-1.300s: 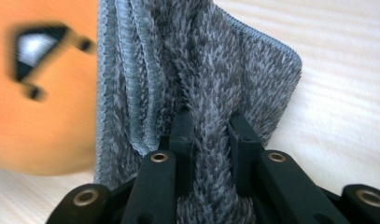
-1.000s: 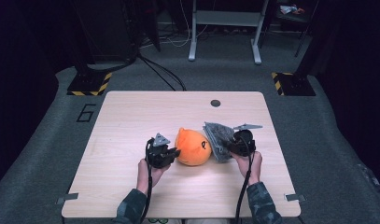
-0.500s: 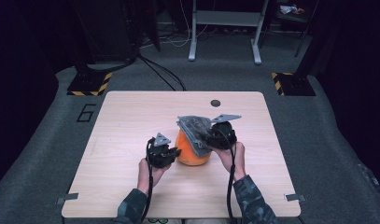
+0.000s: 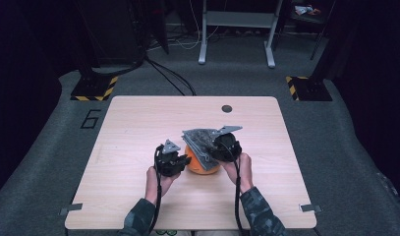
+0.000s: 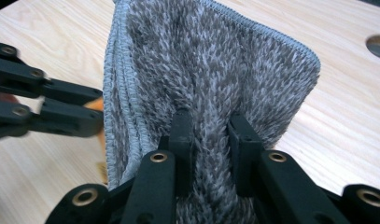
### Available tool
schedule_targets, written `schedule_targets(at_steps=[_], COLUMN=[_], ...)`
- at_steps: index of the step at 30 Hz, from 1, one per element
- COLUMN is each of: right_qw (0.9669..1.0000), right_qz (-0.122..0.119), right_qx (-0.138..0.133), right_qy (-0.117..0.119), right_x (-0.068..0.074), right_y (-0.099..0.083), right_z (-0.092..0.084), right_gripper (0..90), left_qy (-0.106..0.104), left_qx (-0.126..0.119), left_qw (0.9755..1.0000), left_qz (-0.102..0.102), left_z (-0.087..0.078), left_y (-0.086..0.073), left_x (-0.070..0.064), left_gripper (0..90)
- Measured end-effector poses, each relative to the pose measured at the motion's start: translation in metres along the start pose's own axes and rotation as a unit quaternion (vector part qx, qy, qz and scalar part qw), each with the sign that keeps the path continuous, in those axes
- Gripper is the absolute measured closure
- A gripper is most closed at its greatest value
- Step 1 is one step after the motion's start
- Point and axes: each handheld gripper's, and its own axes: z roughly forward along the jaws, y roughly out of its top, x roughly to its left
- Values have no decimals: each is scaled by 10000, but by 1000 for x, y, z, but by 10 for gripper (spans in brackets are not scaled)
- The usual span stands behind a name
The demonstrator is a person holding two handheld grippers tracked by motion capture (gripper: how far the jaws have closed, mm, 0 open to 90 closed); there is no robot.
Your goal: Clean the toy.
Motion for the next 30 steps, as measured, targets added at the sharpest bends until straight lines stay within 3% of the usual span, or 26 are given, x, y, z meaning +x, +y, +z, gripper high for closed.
schedule_targets(at_steps=[6, 11, 13, 17, 24, 27, 30], right_qw=[9996, 9982, 9981, 9966, 9927, 9915, 9915], right_qz=[270, 564, 569, 759, 975, 1069, 1091], right_qx=[49, 124, 137, 208, 592, 609, 326], right_qy=[-83, -143, -179, -237, -396, -431, -622], right_x=[-14, -34, -41, -48, -65, -67, -72], right_y=[-13, -31, -37, -44, -69, -72, -67], right_z=[-1, 1, 3, 6, 21, 19, 1], right_gripper=[747, 746, 747, 747, 748, 748, 748], left_qy=[-2, 8, 5, 5, 2, 9, 18], left_qx=[26, 16, 23, 15, 31, 39, 42], left_qw=[10000, 10000, 10000, 10000, 10000, 10000, 10000], left_qz=[10, 11, 33, 1, -22, -24, -32], left_z=[0, 0, 0, 0, 0, 0, 0], left_y=[-1, -1, -1, -1, -1, -2, -2], left_x=[1, 1, 1, 1, 1, 2, 3], left_gripper=[798, 797, 797, 797, 797, 797, 797])
